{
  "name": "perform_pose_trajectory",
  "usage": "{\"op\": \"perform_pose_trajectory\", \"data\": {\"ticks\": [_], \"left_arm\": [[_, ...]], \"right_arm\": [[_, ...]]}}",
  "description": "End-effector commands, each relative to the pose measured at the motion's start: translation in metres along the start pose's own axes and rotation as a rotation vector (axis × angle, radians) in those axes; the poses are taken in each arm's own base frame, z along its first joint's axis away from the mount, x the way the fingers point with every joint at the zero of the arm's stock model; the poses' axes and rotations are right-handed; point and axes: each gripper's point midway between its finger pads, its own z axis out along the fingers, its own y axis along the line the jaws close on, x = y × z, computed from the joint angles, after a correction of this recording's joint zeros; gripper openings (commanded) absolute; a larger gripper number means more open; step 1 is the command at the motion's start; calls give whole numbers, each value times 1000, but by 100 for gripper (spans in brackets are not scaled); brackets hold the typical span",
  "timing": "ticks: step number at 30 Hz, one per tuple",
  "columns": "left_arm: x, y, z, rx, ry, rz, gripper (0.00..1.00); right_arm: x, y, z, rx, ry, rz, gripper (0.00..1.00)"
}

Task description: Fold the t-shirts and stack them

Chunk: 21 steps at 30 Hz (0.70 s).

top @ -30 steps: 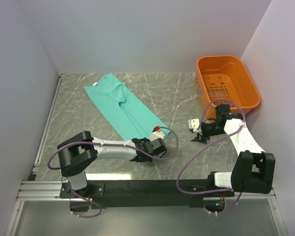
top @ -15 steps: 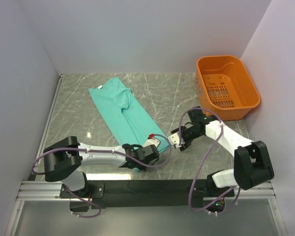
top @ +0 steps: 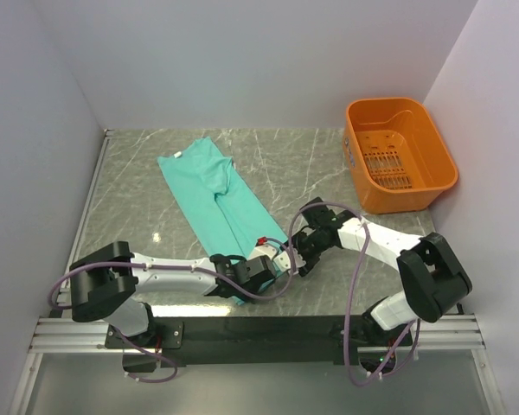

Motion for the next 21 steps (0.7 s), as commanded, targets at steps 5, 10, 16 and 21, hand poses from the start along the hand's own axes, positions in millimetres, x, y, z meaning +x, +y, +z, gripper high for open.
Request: {"op": "perform_pose_trajectory", "data": {"ticks": [5, 10, 16, 21], "left_arm": [[26, 3, -4, 24, 72, -4, 0], [24, 1, -6, 35, 60, -19, 0], [29, 2, -3, 41, 68, -25, 0], [32, 3, -3, 32, 76, -10, 0]], "right_arm": [[11, 2, 7, -15, 95, -12, 58], [11, 6, 13, -30, 122, -24, 56], [-14, -2, 0, 26, 25, 18, 56], [-22, -13, -20, 87, -60, 86, 59]]}}
